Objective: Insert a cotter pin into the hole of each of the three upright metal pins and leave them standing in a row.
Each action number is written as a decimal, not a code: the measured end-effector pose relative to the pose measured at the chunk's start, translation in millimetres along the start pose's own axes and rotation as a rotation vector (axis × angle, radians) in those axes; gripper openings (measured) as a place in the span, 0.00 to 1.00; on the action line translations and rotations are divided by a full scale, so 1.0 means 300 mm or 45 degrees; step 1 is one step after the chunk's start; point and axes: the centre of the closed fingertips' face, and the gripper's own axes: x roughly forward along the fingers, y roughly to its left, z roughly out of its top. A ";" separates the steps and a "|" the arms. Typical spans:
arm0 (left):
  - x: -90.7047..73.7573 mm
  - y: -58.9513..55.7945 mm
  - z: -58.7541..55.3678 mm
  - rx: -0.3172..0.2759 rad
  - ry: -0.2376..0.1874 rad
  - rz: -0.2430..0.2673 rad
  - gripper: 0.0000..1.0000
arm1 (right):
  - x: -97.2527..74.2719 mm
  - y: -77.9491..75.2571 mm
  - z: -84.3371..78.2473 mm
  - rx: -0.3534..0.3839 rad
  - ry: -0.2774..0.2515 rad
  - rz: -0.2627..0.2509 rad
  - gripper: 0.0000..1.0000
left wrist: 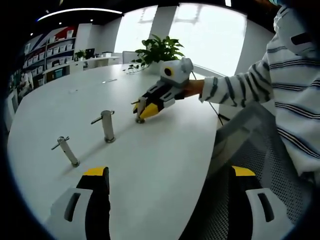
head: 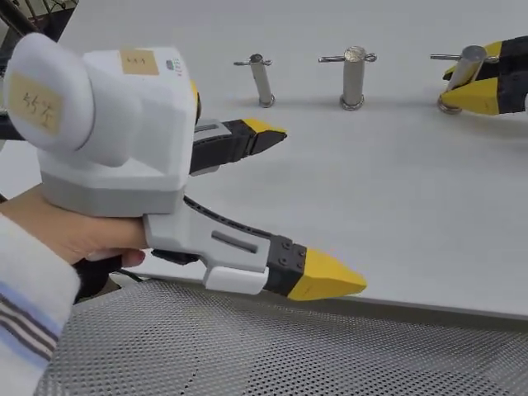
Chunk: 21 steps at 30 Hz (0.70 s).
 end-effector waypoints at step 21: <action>-0.059 0.043 0.044 -0.041 -0.082 0.089 0.99 | -0.147 -0.011 0.320 0.122 -0.253 -0.161 0.46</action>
